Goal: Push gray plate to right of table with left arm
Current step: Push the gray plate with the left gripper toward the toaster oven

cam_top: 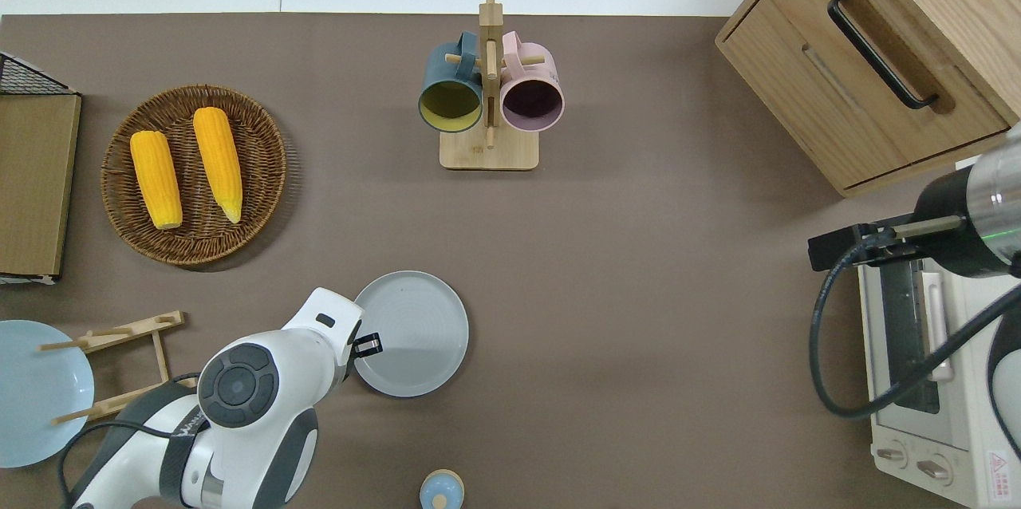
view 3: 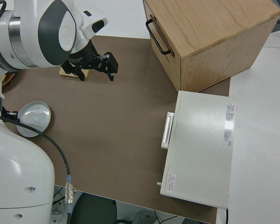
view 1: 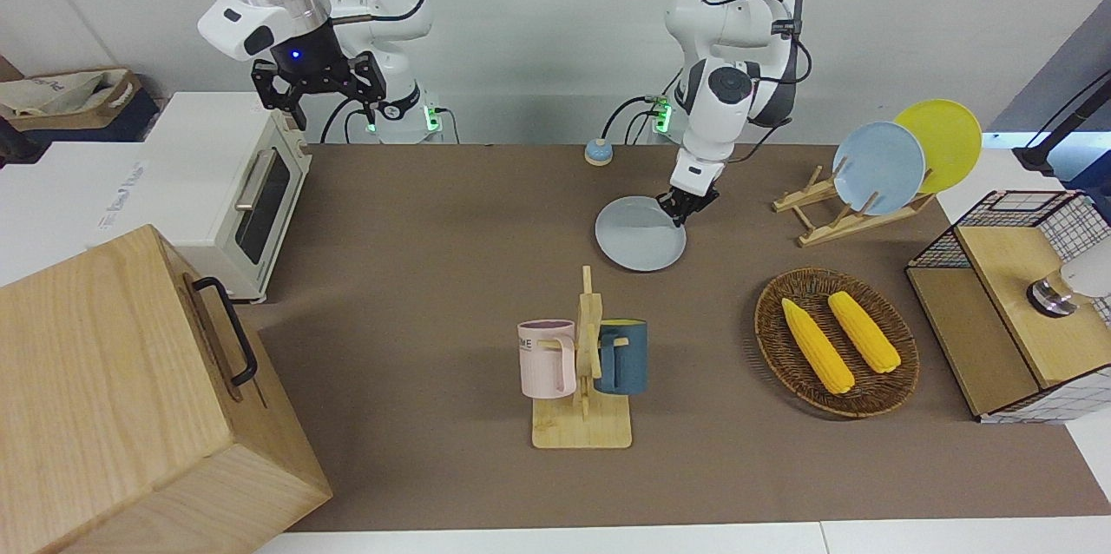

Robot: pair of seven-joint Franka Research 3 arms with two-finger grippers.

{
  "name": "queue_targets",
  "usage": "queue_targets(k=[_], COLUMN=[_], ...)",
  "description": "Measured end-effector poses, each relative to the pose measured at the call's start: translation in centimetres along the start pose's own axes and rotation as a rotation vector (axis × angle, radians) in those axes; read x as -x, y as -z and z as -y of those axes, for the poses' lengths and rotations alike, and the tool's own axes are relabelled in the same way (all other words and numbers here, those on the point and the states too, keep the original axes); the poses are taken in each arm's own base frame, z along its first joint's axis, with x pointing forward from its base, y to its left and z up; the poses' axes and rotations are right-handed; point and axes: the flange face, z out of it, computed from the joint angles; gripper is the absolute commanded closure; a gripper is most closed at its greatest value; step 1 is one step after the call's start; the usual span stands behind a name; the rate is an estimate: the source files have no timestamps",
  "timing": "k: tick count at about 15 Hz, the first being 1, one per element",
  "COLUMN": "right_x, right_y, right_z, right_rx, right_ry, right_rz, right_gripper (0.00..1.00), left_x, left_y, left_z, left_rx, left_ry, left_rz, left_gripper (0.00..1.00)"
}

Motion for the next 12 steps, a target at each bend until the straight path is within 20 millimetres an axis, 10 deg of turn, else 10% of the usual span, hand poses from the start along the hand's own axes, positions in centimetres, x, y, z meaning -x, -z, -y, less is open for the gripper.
queue_targets(k=[12], right_x=[0.0], right_y=[0.0], right_z=[0.0], right_rx=[0.0], right_ry=[0.0], right_rz=[0.0], right_gripper=[0.017], left_x=[2.1], left_y=[-0.3], left_z=[-5.9], left_rx=[0.006], left_ry=[0.084], left_rz=[0.001], left_gripper=[1.0])
